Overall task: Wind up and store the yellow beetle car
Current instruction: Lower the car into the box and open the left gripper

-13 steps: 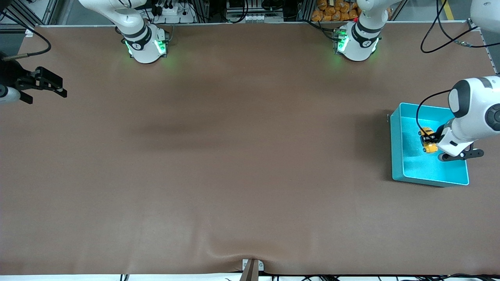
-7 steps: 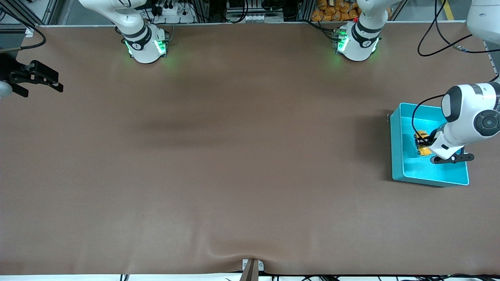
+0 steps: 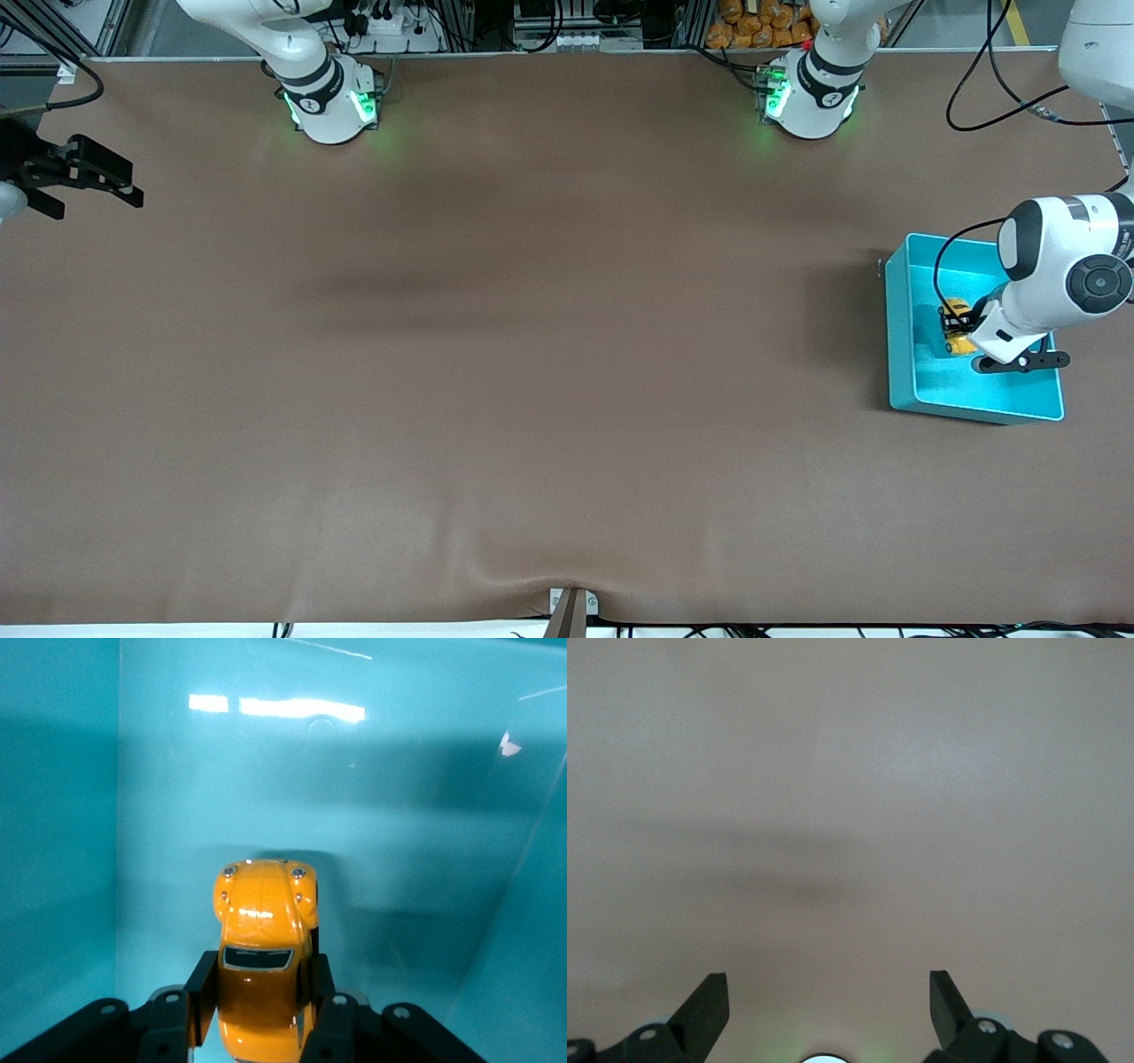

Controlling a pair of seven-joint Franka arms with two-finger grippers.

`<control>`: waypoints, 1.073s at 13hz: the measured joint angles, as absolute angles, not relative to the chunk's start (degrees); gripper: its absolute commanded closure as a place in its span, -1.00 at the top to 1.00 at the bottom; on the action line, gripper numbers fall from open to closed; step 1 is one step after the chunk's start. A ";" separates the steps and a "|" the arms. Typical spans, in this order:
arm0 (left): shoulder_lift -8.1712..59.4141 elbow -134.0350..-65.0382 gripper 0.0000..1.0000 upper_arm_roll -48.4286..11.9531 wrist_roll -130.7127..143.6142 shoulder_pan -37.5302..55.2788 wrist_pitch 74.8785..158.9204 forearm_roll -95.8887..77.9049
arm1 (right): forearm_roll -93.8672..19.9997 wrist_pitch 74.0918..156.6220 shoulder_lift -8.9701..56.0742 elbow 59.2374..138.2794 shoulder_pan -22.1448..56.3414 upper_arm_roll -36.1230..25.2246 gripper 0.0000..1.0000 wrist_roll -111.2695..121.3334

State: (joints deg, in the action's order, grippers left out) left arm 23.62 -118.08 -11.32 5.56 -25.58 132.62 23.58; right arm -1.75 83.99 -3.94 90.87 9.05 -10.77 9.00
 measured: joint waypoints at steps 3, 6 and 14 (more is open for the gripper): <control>23.90 -117.95 0.12 -11.35 5.56 -25.58 132.70 23.58 | -1.75 84.01 -3.80 90.95 9.34 -10.82 1.00 9.00; 24.03 -117.34 0.89 -11.45 5.58 -25.57 132.74 23.58 | -1.74 84.05 -3.71 90.97 9.38 -10.83 1.00 9.00; 21.12 -114.19 1.00 -11.63 5.68 -25.54 132.22 23.58 | -1.74 84.13 -3.71 90.97 9.38 -10.95 1.00 9.00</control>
State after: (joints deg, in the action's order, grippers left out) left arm 21.12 -114.19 -11.63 5.68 -25.54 132.22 23.58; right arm -1.74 84.13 -3.71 90.97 9.38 -10.95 9.00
